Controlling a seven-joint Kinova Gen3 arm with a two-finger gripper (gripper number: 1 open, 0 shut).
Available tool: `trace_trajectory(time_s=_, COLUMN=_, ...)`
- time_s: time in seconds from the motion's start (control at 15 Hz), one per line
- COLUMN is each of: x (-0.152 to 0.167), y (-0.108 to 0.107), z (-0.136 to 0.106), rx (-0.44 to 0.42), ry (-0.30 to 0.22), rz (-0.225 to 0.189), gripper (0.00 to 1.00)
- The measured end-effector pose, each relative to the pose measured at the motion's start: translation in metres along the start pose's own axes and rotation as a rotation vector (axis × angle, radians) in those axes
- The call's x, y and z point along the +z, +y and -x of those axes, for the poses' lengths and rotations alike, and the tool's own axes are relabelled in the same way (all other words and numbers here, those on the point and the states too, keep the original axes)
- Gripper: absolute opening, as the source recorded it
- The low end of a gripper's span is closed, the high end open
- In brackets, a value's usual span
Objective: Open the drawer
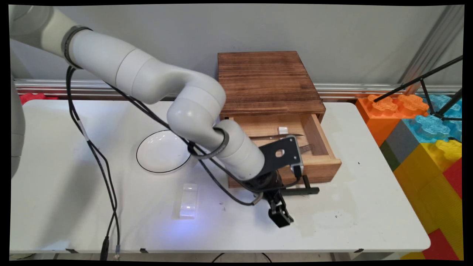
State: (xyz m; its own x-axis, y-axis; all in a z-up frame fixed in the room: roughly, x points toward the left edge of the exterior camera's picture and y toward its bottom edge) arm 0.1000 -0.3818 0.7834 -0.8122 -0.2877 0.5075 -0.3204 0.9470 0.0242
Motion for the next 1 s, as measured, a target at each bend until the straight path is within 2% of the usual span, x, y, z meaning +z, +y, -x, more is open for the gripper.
trace_trajectory(time_s=0.47, x=0.000, y=0.033, z=0.003, rx=-0.003, ry=0.029, rz=0.037, gripper=1.00)
trace_trajectory(time_s=1.0, x=-0.006, y=0.054, z=0.001, rx=-0.003, ry=0.052, rz=0.052, gripper=1.00)
